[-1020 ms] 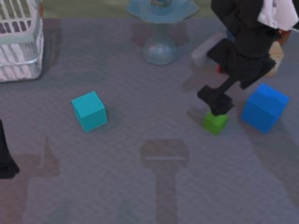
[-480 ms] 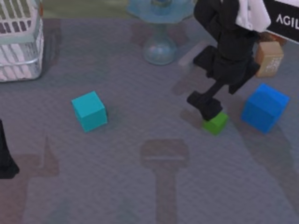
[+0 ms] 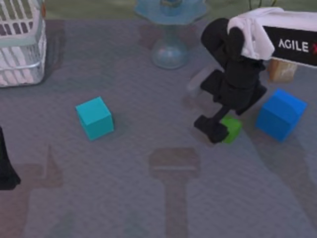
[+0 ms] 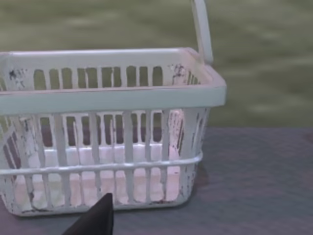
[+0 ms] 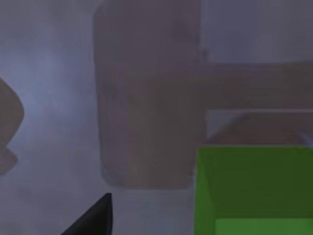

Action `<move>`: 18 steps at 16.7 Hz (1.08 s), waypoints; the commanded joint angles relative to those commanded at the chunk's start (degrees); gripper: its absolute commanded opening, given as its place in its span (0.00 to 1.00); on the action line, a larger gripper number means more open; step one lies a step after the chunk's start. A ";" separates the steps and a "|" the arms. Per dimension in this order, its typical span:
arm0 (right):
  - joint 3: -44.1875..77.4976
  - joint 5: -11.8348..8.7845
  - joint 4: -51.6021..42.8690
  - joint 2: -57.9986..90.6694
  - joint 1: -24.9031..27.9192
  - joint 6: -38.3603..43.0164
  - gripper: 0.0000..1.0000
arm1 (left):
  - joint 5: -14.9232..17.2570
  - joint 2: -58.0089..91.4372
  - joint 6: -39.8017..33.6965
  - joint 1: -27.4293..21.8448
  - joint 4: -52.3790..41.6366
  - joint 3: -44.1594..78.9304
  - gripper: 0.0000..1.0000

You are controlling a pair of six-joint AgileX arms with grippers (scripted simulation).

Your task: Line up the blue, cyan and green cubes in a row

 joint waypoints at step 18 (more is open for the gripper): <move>-3.60 0.02 5.07 2.07 0.10 0.07 0.17 | 0.00 0.00 0.00 0.00 0.00 0.00 1.00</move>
